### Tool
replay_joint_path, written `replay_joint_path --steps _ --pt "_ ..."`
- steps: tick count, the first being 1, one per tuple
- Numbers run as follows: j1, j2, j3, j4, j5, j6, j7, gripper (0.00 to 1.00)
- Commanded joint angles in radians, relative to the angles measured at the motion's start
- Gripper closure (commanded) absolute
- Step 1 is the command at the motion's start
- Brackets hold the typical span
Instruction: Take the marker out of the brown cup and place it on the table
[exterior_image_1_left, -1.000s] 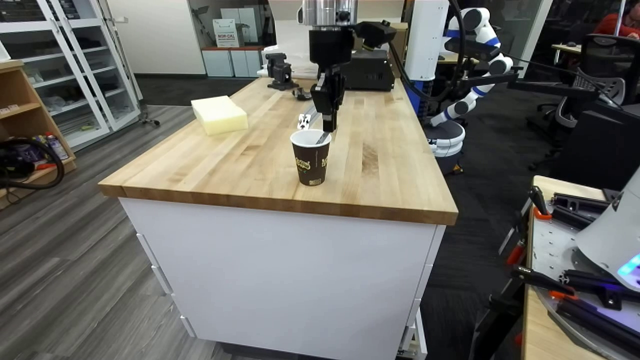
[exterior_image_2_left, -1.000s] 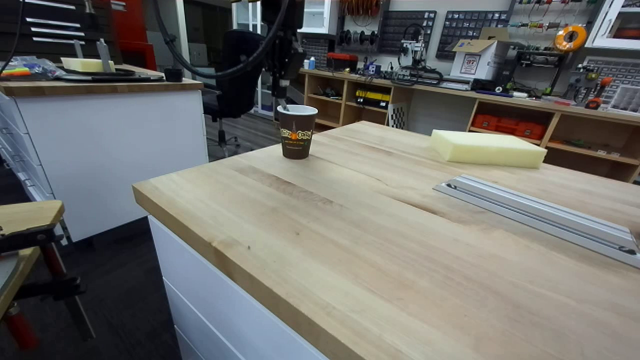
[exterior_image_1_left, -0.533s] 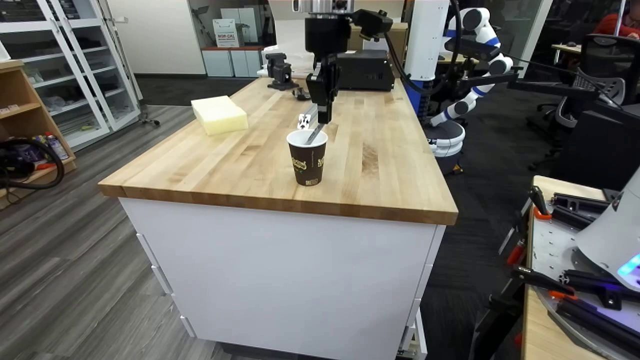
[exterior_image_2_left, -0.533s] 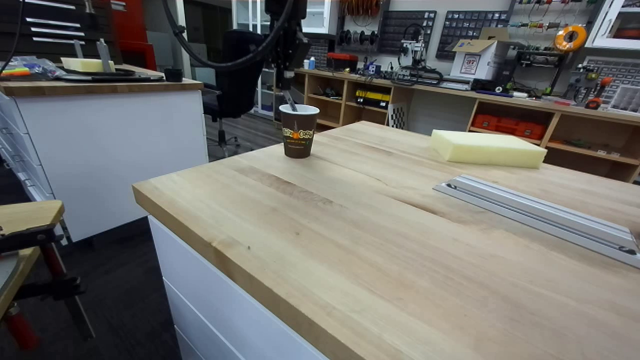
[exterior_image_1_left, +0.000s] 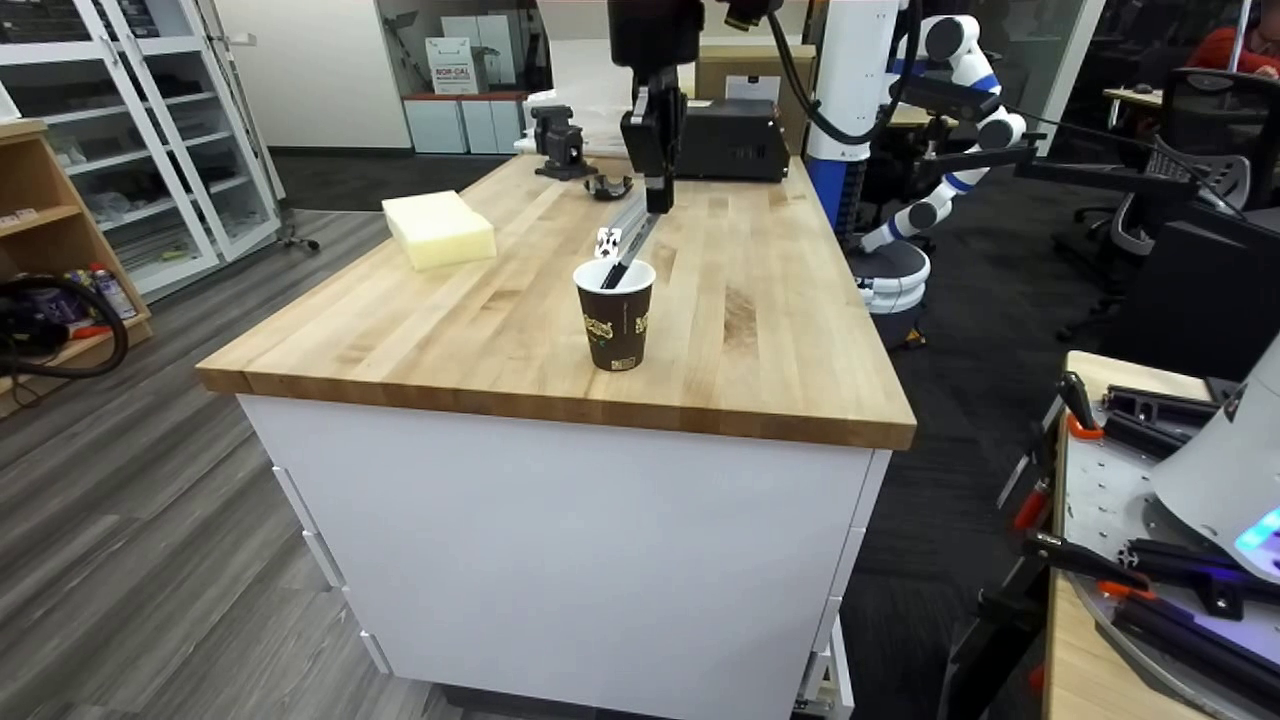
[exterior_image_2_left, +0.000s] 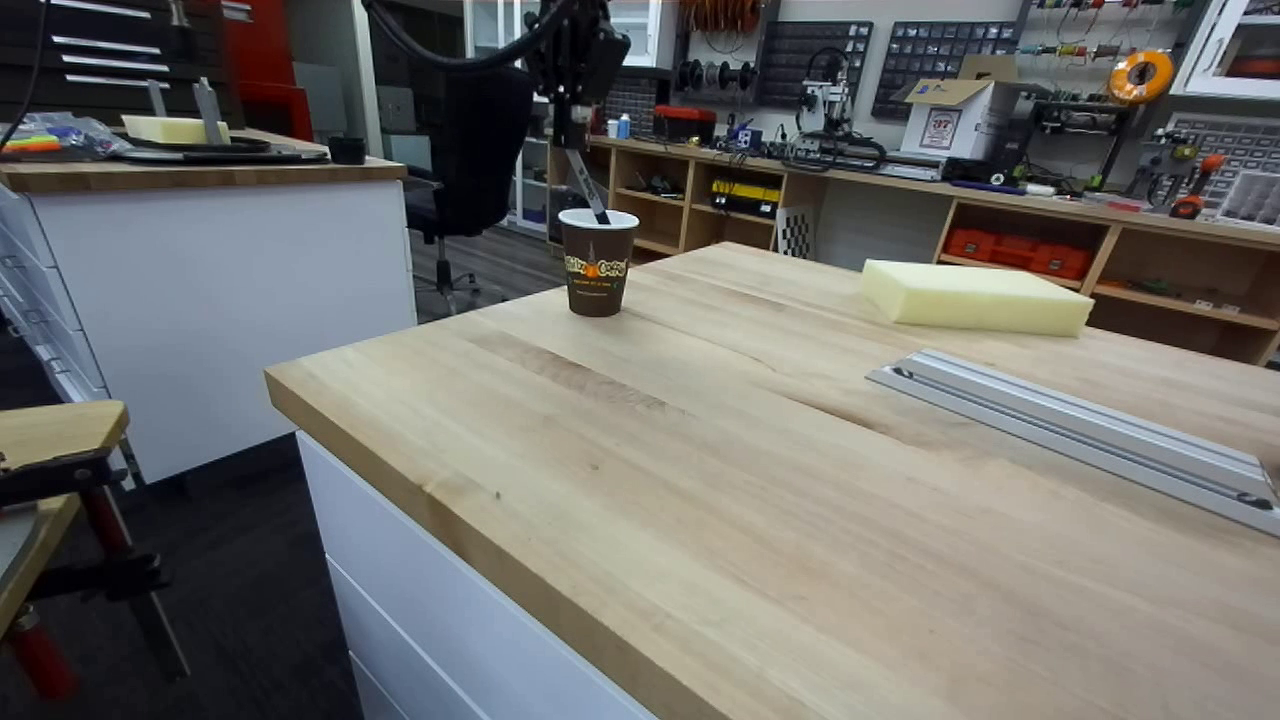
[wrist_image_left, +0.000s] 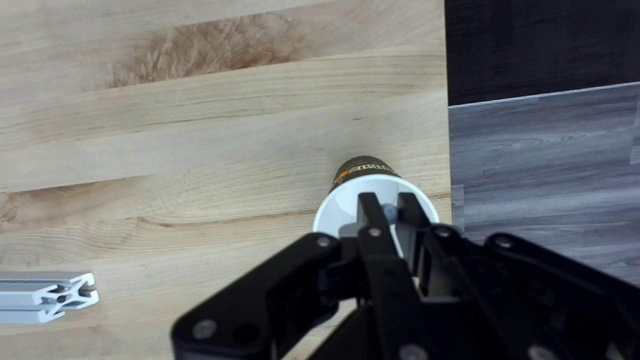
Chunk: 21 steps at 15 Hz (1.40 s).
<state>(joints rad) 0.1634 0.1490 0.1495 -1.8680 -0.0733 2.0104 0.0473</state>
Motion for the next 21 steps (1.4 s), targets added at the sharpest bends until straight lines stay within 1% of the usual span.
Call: replay_joint_path --steps 1,5,9,11,13,18,21 --pt "0.008 -0.050 -0.002 0.025 -0.041 -0.068 0.012 0.94" --pt "0.002 -0.087 -0.008 0.037 -0.079 -0.074 0.032 0.94" --pt "-0.021 -0.109 -0.036 0.014 -0.134 -0.048 0.135 0.94" --pt "-0.036 -0.109 -0.055 0.004 -0.137 -0.048 0.185 0.94" --pt "-0.049 -0.107 -0.072 -0.005 -0.154 -0.053 0.243 0.94" --pt "-0.075 -0.099 -0.112 -0.007 -0.242 -0.075 0.462 0.94" --pt "-0.080 -0.094 -0.119 0.002 -0.257 -0.113 0.553 0.94"
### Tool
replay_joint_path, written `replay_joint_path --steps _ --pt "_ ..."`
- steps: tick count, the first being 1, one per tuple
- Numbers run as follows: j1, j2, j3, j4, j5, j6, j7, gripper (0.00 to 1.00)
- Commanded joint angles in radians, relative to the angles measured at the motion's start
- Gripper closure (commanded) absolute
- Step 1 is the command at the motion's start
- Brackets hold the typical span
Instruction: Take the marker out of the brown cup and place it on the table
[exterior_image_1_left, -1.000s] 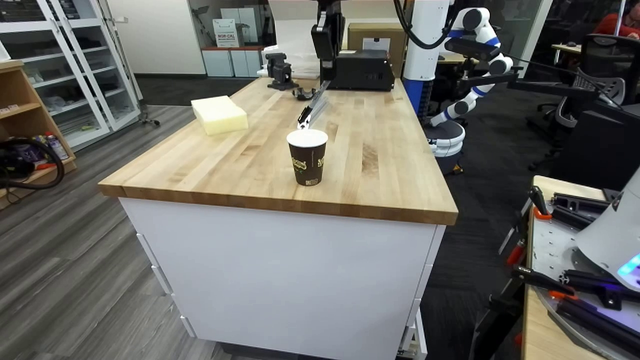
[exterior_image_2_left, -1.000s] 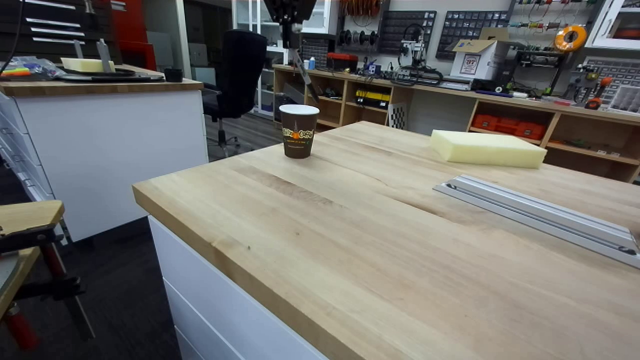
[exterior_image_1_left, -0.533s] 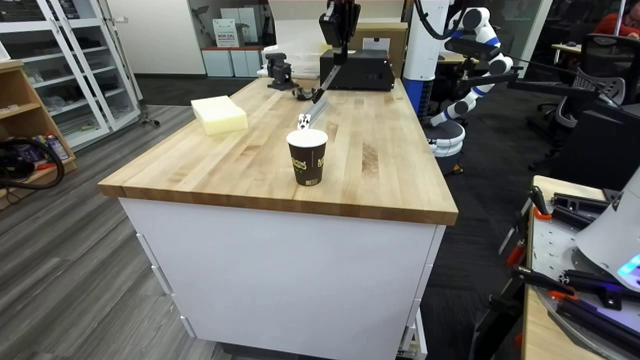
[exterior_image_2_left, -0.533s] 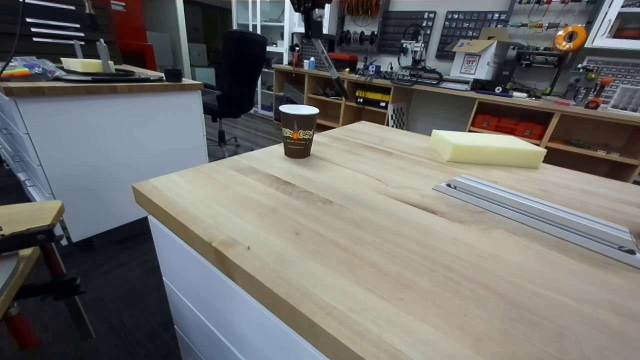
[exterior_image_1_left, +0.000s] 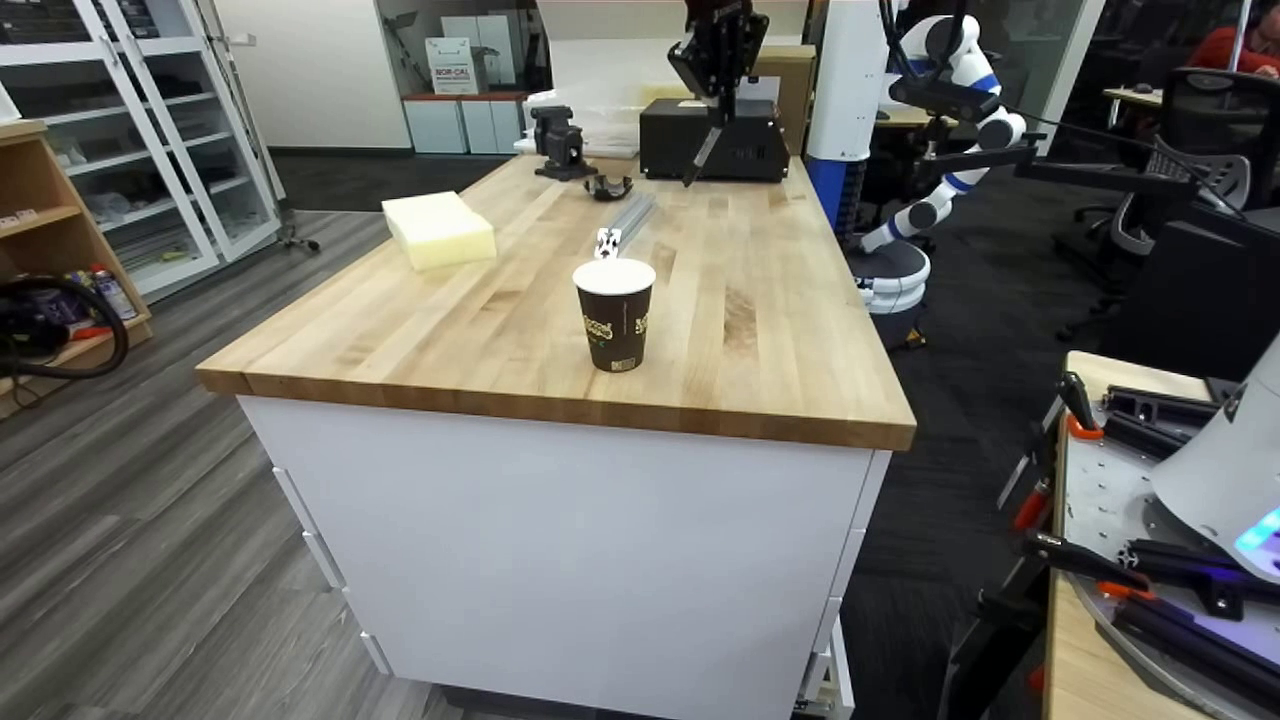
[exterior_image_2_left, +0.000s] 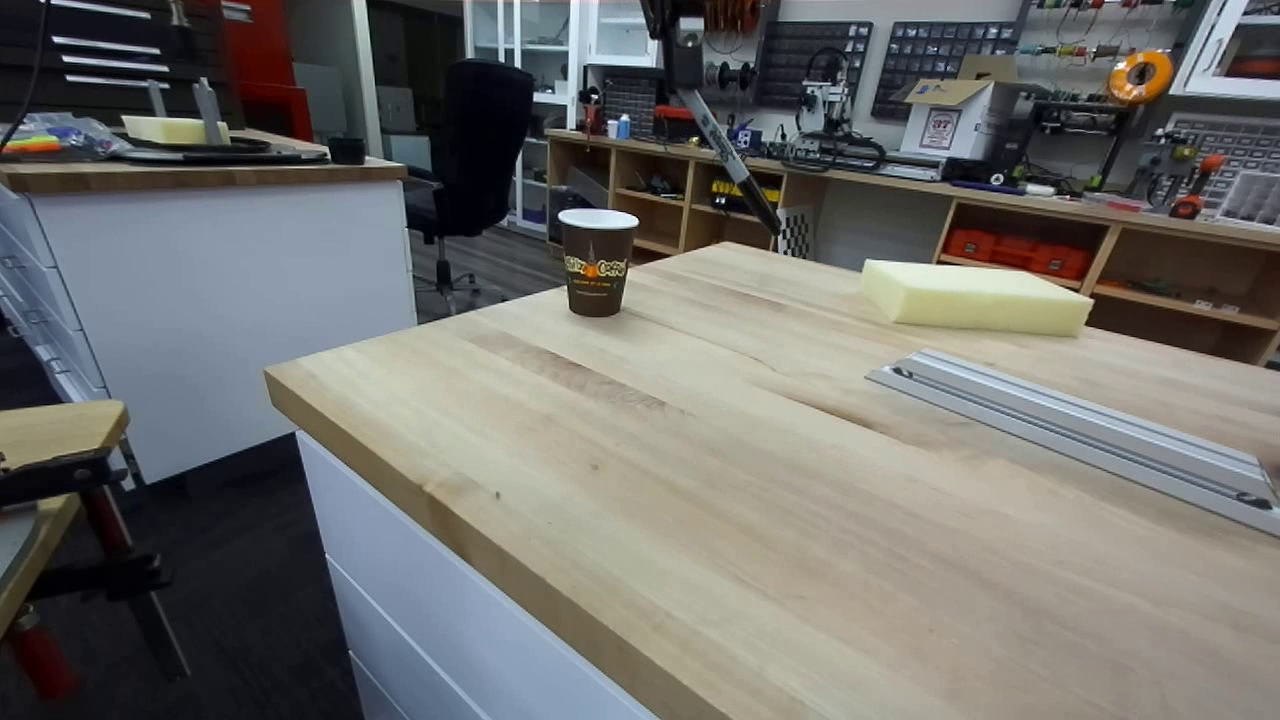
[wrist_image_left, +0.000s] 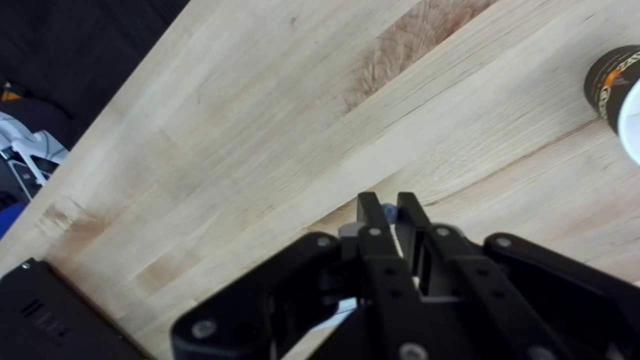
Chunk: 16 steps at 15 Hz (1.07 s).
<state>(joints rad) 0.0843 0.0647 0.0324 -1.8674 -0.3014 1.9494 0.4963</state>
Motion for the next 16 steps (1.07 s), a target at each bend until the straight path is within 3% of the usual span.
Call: replay_joint_path --steps 1,2,3,5,11,12,15,16 --pt "-0.003 -0.005 -0.004 0.006 -0.021 -0.067 0.131 0.94" --pt "-0.005 -0.005 -0.003 0.009 -0.012 -0.078 0.151 0.85" --pt "-0.008 -0.004 -0.004 0.011 0.004 -0.086 0.167 0.63" --pt "-0.011 -0.007 -0.003 0.010 0.025 -0.088 0.185 0.59" --pt "-0.014 -0.043 -0.001 -0.021 0.038 0.002 0.184 0.21" --pt "-0.012 -0.006 0.000 0.006 0.019 -0.027 0.168 0.40" --pt "-0.012 -0.011 0.001 0.006 0.021 -0.015 0.169 0.21" --pt "-0.012 -0.011 0.001 0.006 0.021 -0.014 0.169 0.21"
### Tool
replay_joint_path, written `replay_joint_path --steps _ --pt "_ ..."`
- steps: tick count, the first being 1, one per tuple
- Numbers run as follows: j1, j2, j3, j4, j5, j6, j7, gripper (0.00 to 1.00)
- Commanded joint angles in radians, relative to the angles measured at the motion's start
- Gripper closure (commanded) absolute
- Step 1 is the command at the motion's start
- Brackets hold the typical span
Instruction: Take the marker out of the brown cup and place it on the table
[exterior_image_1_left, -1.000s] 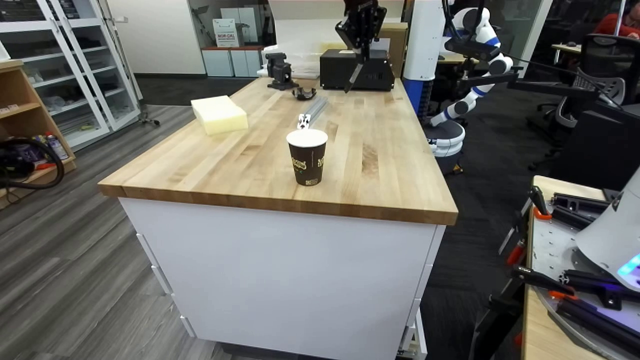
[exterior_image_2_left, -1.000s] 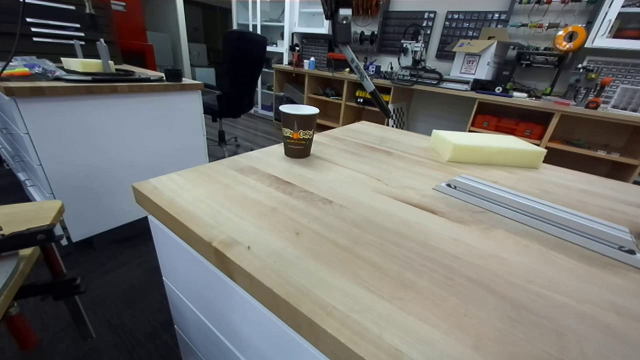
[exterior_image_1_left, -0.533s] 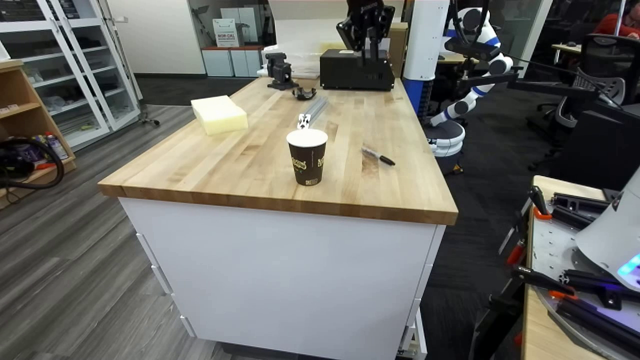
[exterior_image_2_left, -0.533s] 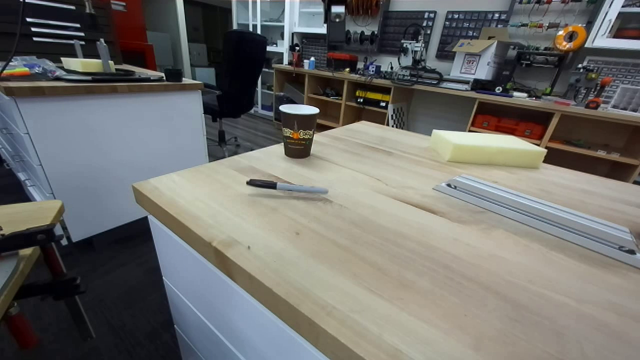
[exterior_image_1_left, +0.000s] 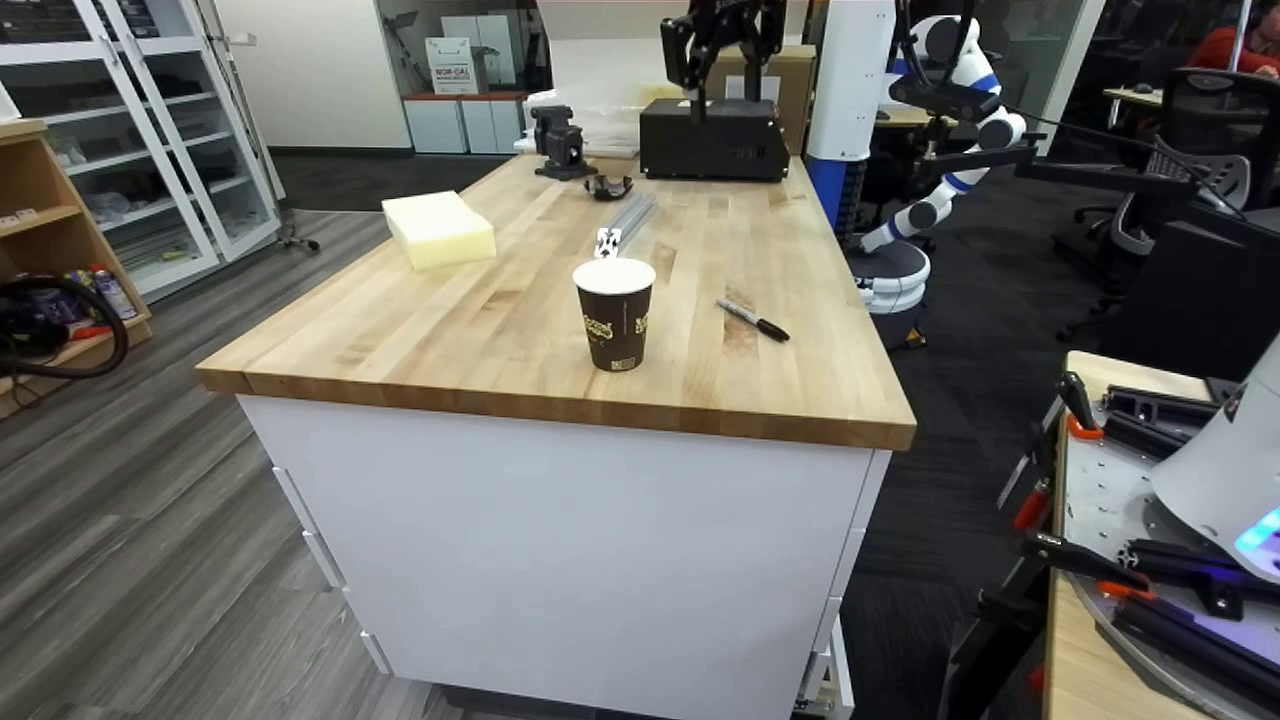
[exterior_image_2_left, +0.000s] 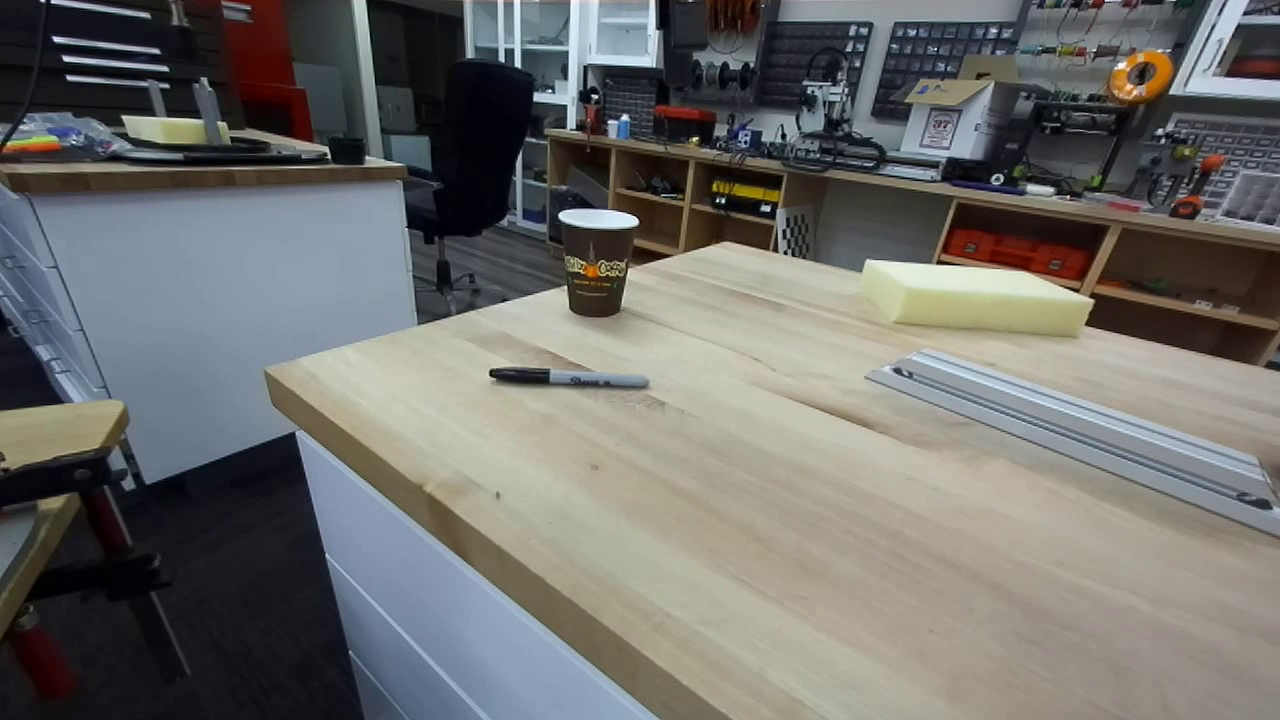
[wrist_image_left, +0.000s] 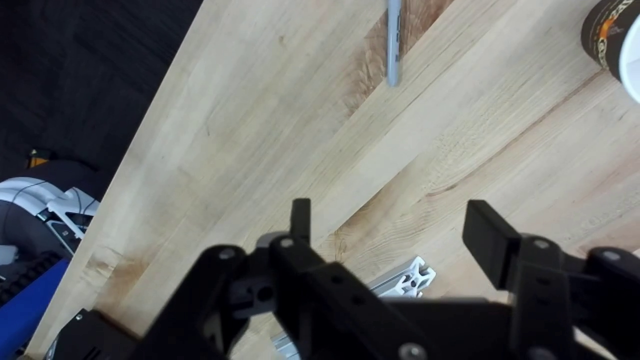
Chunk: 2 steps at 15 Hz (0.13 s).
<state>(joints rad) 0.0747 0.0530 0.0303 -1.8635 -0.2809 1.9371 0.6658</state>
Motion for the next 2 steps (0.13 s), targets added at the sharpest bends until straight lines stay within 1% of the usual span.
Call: replay_joint_path --steps 1,2 --pt "-0.003 0.000 0.003 0.002 0.000 -0.002 0.000 0.21" --pt "-0.003 0.000 0.003 0.002 0.000 -0.002 0.000 0.21"
